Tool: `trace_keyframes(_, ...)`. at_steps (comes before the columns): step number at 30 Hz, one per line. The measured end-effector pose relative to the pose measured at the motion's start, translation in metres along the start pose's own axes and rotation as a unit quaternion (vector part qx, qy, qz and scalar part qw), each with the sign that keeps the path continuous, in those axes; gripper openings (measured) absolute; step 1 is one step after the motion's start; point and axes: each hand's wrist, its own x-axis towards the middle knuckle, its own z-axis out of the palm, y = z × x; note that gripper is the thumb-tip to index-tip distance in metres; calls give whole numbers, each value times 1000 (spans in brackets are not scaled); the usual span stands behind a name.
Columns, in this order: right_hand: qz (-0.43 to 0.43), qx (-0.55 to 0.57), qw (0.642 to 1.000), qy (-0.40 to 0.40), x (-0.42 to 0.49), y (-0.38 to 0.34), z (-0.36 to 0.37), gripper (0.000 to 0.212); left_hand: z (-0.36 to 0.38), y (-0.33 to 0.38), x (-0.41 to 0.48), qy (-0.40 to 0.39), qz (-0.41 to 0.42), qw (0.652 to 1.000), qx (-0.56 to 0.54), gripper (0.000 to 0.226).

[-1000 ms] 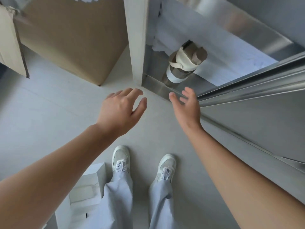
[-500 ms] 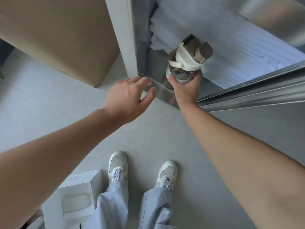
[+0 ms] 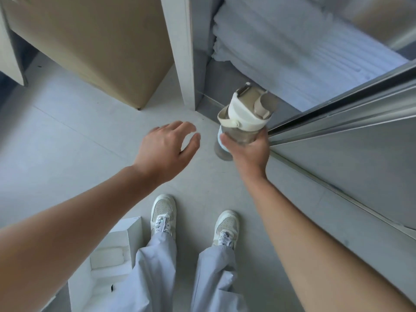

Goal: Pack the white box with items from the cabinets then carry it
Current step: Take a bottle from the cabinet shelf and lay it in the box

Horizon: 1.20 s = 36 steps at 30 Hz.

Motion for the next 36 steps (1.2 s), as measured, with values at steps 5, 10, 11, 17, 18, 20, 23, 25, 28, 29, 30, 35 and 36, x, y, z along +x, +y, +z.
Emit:
trace_keyframes(5, 20, -12, 998, -59, -59, -3, -25, 72, -10, 2, -66, -7, -56, 998, -1, 38)
trace_keyframes(10, -4, -54, 991, -125, -90, -21, -42, 81, -9, 23, -117, 10, -149, 988, -37, 38)
trace_keyframes(11, -15, -66, 988, -139, -95, -26, -44, 82, -10, 27, -124, 20, -173, 983, -52, 38)
trace_keyframes(17, -71, -145, 960, -228, -122, -62, -38, 81, -22, 29, -186, 75, -279, 952, -105, 36)
trace_keyframes(18, -79, -154, 954, -245, -129, -66, -33, 81, -24, 25, -197, 75, -288, 949, -106, 34)
trace_keyframes(20, -95, -168, 940, -280, -146, -73, -18, 80, -29, 13, -218, 78, -311, 941, -106, 29)
trace_keyframes(23, -115, -189, 917, -331, -180, -76, 13, 80, -40, -9, -250, 106, -351, 924, -106, 29)
trace_keyframes(25, -127, -199, 899, -368, -210, -73, 38, 80, -46, -26, -278, 132, -379, 910, -106, 29)
trace_keyframes(28, -135, -214, 871, -421, -261, -63, 72, 80, -48, -48, -334, 161, -435, 878, -117, 28)
trace_keyframes(29, -136, -217, 860, -440, -279, -59, 82, 77, -45, -54, -356, 171, -456, 865, -121, 27)
trace_keyframes(30, -136, -219, 849, -461, -297, -54, 92, 75, -41, -58, -378, 181, -478, 850, -125, 26)
trace_keyframes(35, -149, -256, 785, -544, -368, -24, 120, 68, -6, -57, -471, 212, -576, 776, -148, 27)
trace_keyframes(36, -153, -264, 771, -558, -380, -18, 123, 67, 2, -54, -487, 213, -593, 762, -150, 28)
